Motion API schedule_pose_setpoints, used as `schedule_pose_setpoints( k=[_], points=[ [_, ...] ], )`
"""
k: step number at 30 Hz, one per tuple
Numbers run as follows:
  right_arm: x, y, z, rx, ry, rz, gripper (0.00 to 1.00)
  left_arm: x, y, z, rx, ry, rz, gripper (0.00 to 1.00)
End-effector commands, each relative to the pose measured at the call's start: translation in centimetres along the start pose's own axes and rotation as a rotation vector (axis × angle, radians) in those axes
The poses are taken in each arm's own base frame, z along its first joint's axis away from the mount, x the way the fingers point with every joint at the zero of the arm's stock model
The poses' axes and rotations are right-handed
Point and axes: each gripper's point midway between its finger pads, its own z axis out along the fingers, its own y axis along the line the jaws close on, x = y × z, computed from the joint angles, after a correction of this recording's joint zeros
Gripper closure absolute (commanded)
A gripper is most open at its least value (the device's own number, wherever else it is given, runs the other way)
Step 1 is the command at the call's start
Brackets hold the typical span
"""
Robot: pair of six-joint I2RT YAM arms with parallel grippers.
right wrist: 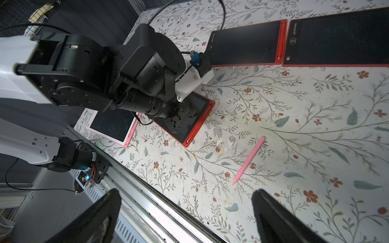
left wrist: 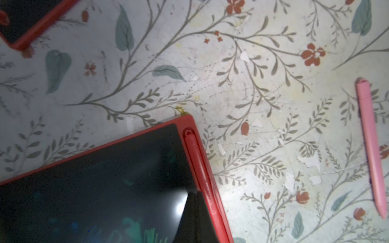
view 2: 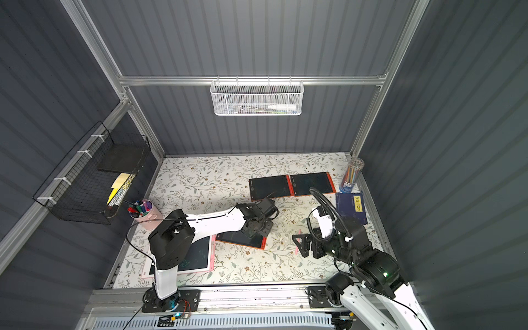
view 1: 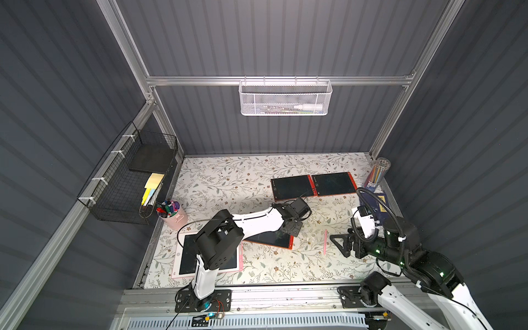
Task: Place the stylus back onto the writing tablet
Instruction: Adjust the stylus on the writing tablet.
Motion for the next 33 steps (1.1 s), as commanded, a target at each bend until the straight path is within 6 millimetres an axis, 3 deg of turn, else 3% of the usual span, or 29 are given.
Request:
schedule_pose_setpoints(
  k=[1,6,10,17,24,31,33],
  points=[
    [-0.3,-0.2,0.0,0.007,-0.020,-0.002,0.01,-0.9,-0.2,-2.7,0.033,-0.037,-0.033,1.00],
    [-1.1,-1.4,0.2,0.085,-0.037,0.075,0.01,-1.1,-0.2,-5.1,0.093,-0.087,-0.081,0.97],
    [-0.9,-1.5,3.0,0.050,-0.038,0.168,0.01,-1.0,1.4,-5.9,0.105,-0.122,-0.131,0.92],
    [-0.2,-1.3,7.3,0.072,0.038,0.159,0.02,-3.4,7.1,-7.4,0.132,-0.255,-0.250,0.88],
    [2.1,-0.2,12.0,0.111,0.115,0.065,0.03,-5.8,12.0,-9.3,0.134,-0.396,-0.304,0.84],
    [6.0,1.3,16.6,0.164,0.219,-0.032,0.10,-5.3,17.8,-10.4,0.048,-0.450,-0.379,0.74],
    [7.3,1.5,17.9,0.192,0.245,-0.076,0.11,-5.4,19.1,-11.2,0.037,-0.479,-0.392,0.65]
  ],
)
